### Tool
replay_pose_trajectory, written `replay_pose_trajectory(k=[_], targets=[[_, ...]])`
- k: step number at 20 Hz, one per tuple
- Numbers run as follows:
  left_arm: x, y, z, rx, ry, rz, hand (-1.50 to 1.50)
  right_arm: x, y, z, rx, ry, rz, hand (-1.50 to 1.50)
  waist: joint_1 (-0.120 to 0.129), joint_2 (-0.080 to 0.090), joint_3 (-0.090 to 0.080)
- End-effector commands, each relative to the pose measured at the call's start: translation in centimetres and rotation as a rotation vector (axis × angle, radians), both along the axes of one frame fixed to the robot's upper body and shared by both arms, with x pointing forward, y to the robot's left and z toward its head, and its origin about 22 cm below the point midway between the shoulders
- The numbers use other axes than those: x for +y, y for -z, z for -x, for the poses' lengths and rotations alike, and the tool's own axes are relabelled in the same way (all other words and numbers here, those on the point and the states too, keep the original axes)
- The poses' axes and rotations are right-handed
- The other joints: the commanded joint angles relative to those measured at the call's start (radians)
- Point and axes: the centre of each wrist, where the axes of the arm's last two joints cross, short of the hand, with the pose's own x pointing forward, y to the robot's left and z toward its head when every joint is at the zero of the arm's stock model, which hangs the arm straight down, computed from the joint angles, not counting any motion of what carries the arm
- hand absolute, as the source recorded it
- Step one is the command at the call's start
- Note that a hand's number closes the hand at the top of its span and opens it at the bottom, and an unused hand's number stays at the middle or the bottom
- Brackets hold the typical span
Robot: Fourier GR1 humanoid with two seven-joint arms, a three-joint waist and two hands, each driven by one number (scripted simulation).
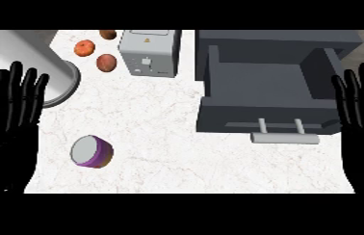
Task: Pick up the can, place it into the drawer and close the drawer
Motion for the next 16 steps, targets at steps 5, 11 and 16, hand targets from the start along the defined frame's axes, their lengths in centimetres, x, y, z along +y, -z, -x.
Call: replay_pose_trajectory(k=[5,11,16], targets=[[-0.3,0.8,3.1,-0.018,0.26,0.025,-1.5,-0.1,-0.4,-0.9,-0.037,0.0,0.053,-1.5,-0.008,0.001,0.022],[1.3,1.7,5.7,0.372,0.151,-0.067,-1.5,-0.3,1.5,0.8,0.311,0.093,0.012,-1.5,-0.008,0.0,0.022],[2.9,1.9,5.7,0.378,0.13,-0.065,-1.5,-1.6,2.5,1.8,0.32,0.098,0.019,-1.5,-0.014,0.001,0.022]])
